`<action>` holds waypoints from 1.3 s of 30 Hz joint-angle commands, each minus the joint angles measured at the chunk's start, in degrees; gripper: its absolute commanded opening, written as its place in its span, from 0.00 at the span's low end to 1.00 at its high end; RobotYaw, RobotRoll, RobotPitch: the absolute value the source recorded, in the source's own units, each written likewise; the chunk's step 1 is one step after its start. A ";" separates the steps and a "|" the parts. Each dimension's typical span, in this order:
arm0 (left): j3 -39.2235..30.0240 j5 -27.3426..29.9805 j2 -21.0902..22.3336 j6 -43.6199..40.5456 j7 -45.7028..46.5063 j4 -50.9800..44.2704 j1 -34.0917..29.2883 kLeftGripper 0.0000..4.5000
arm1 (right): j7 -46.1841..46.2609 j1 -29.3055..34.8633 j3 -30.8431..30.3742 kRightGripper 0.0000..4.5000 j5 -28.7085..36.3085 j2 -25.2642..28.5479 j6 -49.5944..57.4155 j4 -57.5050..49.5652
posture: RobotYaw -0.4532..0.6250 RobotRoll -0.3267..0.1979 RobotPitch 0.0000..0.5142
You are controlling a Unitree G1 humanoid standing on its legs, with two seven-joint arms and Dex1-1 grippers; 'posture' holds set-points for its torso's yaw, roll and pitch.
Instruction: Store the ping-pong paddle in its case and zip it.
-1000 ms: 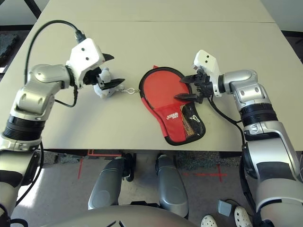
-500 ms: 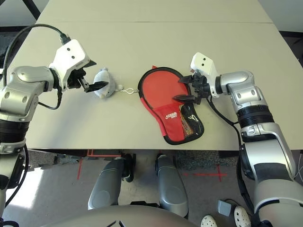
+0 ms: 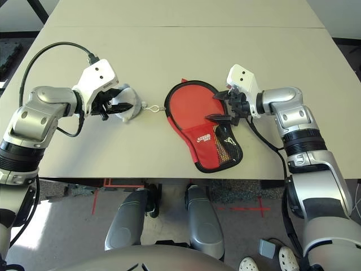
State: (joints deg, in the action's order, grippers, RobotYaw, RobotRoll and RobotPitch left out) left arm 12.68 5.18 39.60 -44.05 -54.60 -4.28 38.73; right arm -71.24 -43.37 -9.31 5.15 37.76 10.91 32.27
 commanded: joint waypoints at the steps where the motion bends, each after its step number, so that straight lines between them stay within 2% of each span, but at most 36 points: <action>1: 1.95 0.43 0.98 -0.52 -1.54 -0.52 -1.17 0.01 | 0.29 2.98 -2.21 1.00 -2.32 -0.30 1.06 1.22 | 0.39 0.62 0.48; 9: 1.97 -3.85 -3.03 9.37 2.88 10.25 7.42 0.00 | -0.07 4.73 -3.75 1.00 -3.97 0.79 0.74 -0.38 | 0.38 0.62 0.49; 19: 1.37 -9.33 -14.40 28.70 12.64 37.08 23.49 0.00 | -0.15 8.64 -5.28 1.00 -5.67 1.66 2.11 -4.71 | 0.37 0.62 0.49; 22: 0.60 -10.22 -18.99 34.25 17.44 47.23 28.90 0.00 | 0.03 9.86 -5.42 1.00 -5.64 1.93 3.00 -6.47 | 0.36 0.62 0.50; 28: -1.37 -11.77 -25.11 46.06 27.88 63.40 36.17 0.00 | 0.49 11.65 -5.46 1.00 -5.37 2.41 4.55 -9.29 | 0.34 0.62 0.51; 34: -3.73 -12.03 -31.40 54.31 36.66 73.37 41.49 0.00 | 0.91 13.43 -5.31 1.00 -5.10 3.07 6.26 -12.00 | 0.31 0.62 0.52; 39: -5.83 -11.42 -35.93 57.03 38.58 76.44 43.69 0.00 | 1.35 14.91 -5.04 1.00 -4.92 3.44 7.40 -13.93 | 0.30 0.62 0.52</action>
State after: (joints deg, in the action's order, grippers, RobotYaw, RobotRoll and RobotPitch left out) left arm 8.68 -6.51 4.15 10.28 -17.75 72.37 79.90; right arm -68.30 -34.37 -8.20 3.20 41.73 15.53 15.78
